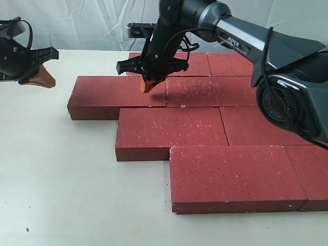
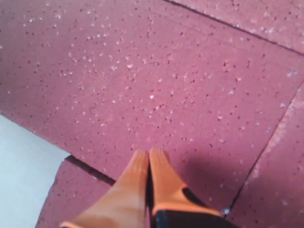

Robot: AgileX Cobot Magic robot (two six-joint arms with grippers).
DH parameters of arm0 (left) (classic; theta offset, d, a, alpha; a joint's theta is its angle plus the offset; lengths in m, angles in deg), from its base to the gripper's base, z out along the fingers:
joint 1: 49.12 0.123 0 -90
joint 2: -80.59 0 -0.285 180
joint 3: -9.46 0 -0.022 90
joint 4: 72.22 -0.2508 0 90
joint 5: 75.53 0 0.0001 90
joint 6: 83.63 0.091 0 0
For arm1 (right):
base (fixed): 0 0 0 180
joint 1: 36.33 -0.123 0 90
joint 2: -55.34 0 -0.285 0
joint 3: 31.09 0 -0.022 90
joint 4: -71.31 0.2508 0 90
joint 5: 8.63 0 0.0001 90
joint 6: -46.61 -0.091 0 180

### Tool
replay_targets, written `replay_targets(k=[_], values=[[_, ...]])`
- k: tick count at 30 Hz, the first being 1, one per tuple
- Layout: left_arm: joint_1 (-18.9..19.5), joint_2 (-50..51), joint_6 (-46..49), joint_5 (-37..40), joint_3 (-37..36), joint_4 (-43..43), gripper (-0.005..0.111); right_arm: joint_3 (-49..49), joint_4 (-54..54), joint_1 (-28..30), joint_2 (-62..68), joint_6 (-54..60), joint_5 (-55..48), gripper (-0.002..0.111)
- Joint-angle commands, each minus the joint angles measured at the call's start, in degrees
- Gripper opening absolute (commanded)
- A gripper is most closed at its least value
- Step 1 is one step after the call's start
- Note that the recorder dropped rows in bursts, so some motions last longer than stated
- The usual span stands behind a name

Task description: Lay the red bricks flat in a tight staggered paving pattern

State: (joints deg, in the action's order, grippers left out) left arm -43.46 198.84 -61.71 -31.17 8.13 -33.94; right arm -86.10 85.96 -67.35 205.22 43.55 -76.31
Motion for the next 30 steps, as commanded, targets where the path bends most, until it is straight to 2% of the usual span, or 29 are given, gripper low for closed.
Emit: replay_targets(k=[1,12,21,25,30], values=[[-0.14,-5.37,-1.05,1.29,-2.43,-0.87,0.0,-0.05,-0.11,0.35,-2.69,0.02,-2.29,-0.001],[-0.14,-15.64,-0.99,0.67,-10.71,-3.0,0.0,-0.05,2.97,0.02,-5.81,0.02,-2.29,-0.001],[-0.23,-21.67,-0.99,1.02,-13.77,-5.51,0.0,-0.05,6.21,-1.53,-7.34,0.02,-2.29,-0.001],[-2.58,-23.26,-1.5,0.24,-13.77,-6.45,0.0,-0.05,6.22,-1.65,-9.16,0.97,-2.29,-0.001],[-8.44,-23.49,-6.58,-2.63,-13.77,-12.25,0.0,4.15,2.55,-1.65,-12.23,1.22,-2.29,-0.001]])
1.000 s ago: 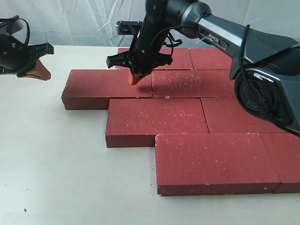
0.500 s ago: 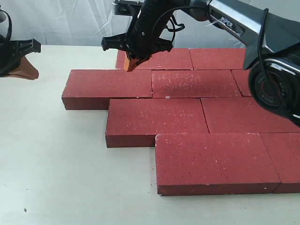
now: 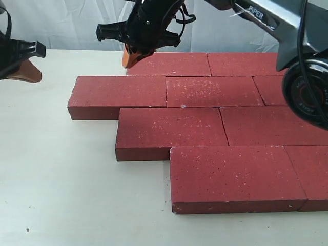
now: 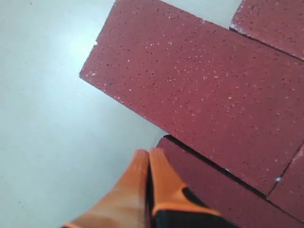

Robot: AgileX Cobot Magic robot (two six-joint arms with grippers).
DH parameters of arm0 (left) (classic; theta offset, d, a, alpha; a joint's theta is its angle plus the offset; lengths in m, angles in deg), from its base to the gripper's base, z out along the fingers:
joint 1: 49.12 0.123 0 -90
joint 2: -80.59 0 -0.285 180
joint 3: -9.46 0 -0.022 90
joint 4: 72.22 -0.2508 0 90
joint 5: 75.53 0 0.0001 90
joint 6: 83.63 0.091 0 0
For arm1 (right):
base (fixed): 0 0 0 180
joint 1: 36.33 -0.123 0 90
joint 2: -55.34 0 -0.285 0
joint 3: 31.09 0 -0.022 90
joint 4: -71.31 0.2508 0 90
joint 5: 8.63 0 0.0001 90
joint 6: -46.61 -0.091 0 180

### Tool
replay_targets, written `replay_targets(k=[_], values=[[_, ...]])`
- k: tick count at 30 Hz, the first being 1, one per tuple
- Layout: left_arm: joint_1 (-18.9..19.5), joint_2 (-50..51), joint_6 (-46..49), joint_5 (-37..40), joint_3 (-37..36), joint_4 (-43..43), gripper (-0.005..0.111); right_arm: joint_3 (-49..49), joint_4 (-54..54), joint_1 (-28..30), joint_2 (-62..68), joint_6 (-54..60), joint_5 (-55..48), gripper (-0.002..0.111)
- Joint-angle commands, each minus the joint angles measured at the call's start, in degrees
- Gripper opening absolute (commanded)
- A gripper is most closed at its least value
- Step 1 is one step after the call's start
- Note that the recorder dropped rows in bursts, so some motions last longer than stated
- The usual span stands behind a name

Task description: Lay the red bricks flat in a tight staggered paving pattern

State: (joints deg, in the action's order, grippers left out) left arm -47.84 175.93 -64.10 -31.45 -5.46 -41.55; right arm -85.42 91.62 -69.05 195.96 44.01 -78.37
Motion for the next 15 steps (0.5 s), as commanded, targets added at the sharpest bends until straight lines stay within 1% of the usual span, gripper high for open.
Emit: replay_targets(k=[1,2,3,4,5,6,7,8,9,11,15], values=[[-5.41,-0.58,-5.96,-3.08,-0.17,-6.77,0.0,5.21,-4.28,0.06,-3.87,0.77,-0.23,-0.001],[-6.64,-0.58,-7.56,-3.54,-0.17,-8.69,0.0,6.72,-5.52,0.06,-4.66,0.91,-0.23,-0.001],[-8.75,-0.58,-10.0,-3.81,-0.17,-11.96,0.0,10.42,-7.24,0.06,-6.5,1.15,-0.23,-0.001],[-9.62,-0.58,-11.43,-3.81,-0.17,-13.89,0.0,11.79,-7.47,0.06,-7.27,1.47,-0.23,-0.001],[-10.94,-0.58,-14.33,-3.11,-0.17,-18.53,0.0,14.81,-8.21,0.38,-9.11,1.87,-0.23,-0.001],[-11.39,-0.58,-16.11,-2.82,-0.17,-20.49,0.0,16.01,-8.32,0.63,-10.11,1.87,-0.23,-0.001],[-12.3,-0.58,-19.54,-1.57,-0.17,-25.05,0.0,18.72,-8.43,1.46,-12.0,1.87,-0.23,-0.001],[-12.44,-0.58,-20.28,-0.84,-0.17,-26.69,0.0,20.05,-8.26,2.07,-12.74,1.87,-0.23,-0.001],[-12.78,-0.58,-21.05,0.68,-0.17,-28.24,0.0,22.93,-7.97,4.02,-14.79,1.87,-0.23,-0.001],[-12.78,-1.37,-21.05,1.58,-0.17,-28.64,0.0,27.46,-7.02,7.61,-17.91,1.87,-0.23,-0.001],[-12.78,-4.69,-22.35,3.47,-0.17,-28.64,0.0,38.76,-7.14,15.2,-26.09,2.92,4.09,-0.001]])
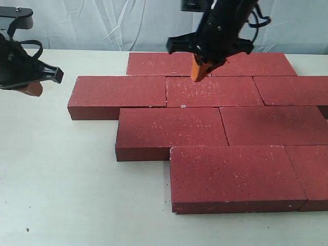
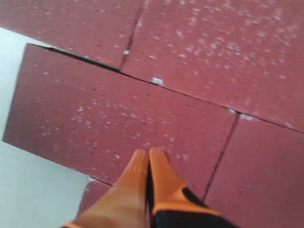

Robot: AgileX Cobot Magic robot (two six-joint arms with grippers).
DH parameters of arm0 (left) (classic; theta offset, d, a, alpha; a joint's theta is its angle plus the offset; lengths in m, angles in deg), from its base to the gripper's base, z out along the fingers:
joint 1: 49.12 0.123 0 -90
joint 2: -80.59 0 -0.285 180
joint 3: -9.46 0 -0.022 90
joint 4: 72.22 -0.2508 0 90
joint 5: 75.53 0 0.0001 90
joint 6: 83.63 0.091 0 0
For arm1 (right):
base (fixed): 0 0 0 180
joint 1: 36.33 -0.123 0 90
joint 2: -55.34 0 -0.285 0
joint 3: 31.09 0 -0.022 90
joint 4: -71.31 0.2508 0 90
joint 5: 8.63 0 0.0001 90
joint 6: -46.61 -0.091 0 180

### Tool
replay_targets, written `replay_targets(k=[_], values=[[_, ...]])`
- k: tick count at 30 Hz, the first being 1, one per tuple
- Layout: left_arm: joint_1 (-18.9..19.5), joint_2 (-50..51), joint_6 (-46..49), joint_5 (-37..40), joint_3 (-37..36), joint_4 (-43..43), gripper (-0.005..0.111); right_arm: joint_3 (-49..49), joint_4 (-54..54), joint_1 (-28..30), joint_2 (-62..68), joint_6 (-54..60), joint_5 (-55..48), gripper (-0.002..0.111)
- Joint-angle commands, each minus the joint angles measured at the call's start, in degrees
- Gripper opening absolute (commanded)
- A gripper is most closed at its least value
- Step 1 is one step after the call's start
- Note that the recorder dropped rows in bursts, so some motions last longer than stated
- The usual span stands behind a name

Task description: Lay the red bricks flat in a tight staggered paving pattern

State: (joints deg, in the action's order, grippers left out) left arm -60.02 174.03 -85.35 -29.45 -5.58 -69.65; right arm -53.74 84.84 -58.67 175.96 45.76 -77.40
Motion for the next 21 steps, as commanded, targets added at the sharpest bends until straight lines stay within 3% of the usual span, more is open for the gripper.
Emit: replay_targets(k=[1,8,14,21], values=[[-0.6,-3.92,-1.1,1.87,-0.05,-0.54,0.0,10.28,-0.77,6.55,-8.68,1.17,4.68,-0.001],[-0.6,-7.14,-1.1,5.05,-0.05,-0.63,0.0,25.43,-2.13,13.96,-20.92,1.17,13.76,-0.001],[-0.6,-7.04,-0.8,5.76,-0.05,-1.31,0.0,32.9,-3.48,19.64,-27.65,1.17,16.02,-0.001],[-0.6,-7.04,-0.8,4.44,-0.05,-1.55,0.0,41.36,-8.76,20.35,-40.32,0.85,19.15,-0.001]])
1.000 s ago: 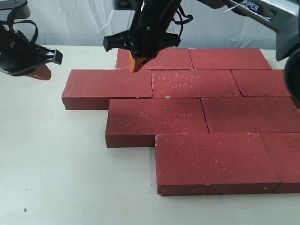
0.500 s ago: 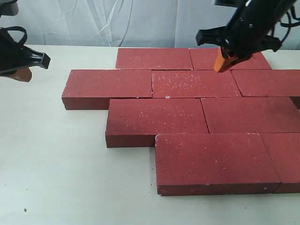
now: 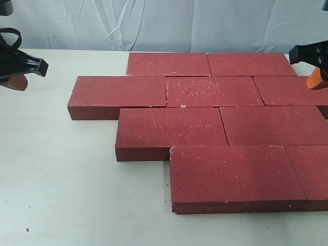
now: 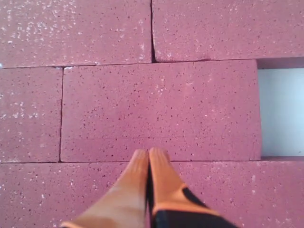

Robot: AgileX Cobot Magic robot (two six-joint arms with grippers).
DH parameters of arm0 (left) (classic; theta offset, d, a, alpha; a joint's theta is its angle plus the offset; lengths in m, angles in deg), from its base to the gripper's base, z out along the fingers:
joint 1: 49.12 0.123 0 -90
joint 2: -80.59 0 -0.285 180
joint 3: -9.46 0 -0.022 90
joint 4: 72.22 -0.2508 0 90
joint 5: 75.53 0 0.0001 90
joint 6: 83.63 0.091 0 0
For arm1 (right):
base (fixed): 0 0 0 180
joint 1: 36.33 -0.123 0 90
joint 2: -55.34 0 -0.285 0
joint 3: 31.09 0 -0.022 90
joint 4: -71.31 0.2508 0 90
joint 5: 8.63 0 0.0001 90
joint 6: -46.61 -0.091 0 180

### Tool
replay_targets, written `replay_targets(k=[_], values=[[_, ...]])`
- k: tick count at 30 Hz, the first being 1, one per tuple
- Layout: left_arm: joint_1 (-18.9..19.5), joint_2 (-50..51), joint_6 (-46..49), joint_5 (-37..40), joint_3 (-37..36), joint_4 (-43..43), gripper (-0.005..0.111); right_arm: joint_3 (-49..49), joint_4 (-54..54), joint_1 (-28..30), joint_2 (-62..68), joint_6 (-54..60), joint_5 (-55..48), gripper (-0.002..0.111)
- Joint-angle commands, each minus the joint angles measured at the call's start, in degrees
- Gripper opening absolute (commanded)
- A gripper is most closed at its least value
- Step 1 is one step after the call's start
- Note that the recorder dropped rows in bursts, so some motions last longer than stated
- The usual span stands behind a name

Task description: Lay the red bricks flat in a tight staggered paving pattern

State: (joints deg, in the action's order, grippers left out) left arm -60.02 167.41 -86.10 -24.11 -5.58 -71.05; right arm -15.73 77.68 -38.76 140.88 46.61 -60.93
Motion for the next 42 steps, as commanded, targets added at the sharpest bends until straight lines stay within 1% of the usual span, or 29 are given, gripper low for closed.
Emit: replay_targets(k=[1,2,4,9,12,17,19,22,25,30,35,42], values=[[-0.6,-0.42,-0.05,-1.04,-0.05,-0.14,0.0,5.66,-2.0,0.44,-8.64,0.0,4.41,-0.001],[-0.6,-0.42,-0.05,-1.04,-0.05,-0.14,0.0,6.76,-2.0,0.44,-10.13,0.0,5.51,-0.001],[-0.6,-0.42,-0.05,-1.04,-0.05,-0.14,0.0,11.75,-2.27,0.44,-17.6,0.0,9.23,-0.001],[-0.6,-0.42,-0.05,-1.04,-0.05,-0.14,0.0,19.0,-3.66,0.44,-29.68,0.0,12.25,-0.001],[-0.6,-0.42,-0.05,-1.04,-0.05,-0.14,0.0,24.45,-3.68,0.44,-38.94,0.0,12.76,-0.001],[-0.6,-0.42,-0.05,-1.04,-0.05,-0.14,0.0,28.94,-3.68,0.44,-49.08,0.0,13.47,-0.001],[-0.6,-0.42,-0.05,-1.04,-0.05,-0.14,0.0,31.47,-3.68,0.44,-55.3,0.0,13.24,-0.001],[-0.6,-0.42,-0.05,-1.04,-0.05,-0.14,0.0,33.85,-3.68,0.44,-60.09,0.0,13.41,-0.001],[-0.6,-0.42,-0.05,-1.04,-0.05,-0.14,0.0,35.73,-3.68,0.44,-63.46,0.0,15.32,-0.001],[-0.6,-0.42,-0.05,-1.04,-0.05,-0.14,0.0,35.88,-3.68,0.44,-66.3,0.0,16.9,-0.001],[-0.6,-0.42,-0.05,-1.03,-0.05,-0.29,0.0,35.88,-1.8,0.44,-66.67,0.0,16.9,-0.001],[-0.6,-0.42,-0.05,-1.03,-0.05,-0.81,0.0,35.88,-1.8,0.44,-66.67,0.0,16.9,-0.001]])
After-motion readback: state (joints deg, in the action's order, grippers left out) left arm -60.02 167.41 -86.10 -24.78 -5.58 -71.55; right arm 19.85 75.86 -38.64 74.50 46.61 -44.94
